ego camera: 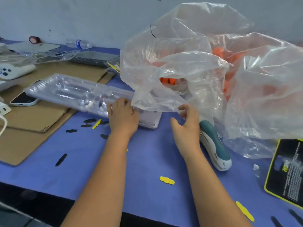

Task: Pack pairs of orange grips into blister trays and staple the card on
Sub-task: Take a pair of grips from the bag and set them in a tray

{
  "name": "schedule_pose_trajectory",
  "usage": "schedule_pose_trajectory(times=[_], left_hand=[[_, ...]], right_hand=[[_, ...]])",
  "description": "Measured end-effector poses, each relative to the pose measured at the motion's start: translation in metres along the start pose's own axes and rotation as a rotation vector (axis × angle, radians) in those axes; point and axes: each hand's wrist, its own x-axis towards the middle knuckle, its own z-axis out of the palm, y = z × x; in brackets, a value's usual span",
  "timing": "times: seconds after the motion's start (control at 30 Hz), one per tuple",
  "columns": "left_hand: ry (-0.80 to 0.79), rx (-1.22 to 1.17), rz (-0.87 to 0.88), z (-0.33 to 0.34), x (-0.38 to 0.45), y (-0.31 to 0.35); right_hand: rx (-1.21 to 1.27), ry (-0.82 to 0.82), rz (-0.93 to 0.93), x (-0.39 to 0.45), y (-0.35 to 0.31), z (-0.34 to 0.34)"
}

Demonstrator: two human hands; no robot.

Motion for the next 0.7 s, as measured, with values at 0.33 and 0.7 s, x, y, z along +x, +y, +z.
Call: schedule_pose_trajectory(times=[0.33, 0.7], left_hand=[[-0.102, -0.080, 0.213, -0.022, -0.002, 0.002], [-0.106, -0.046, 0.123, -0.019, -0.004, 0.008]], right_hand=[[-0.030, -0.330, -0.155, -0.005, 0.006, 0.004], [-0.380, -0.217, -0.421, -0.020, -0.011, 0.011]])
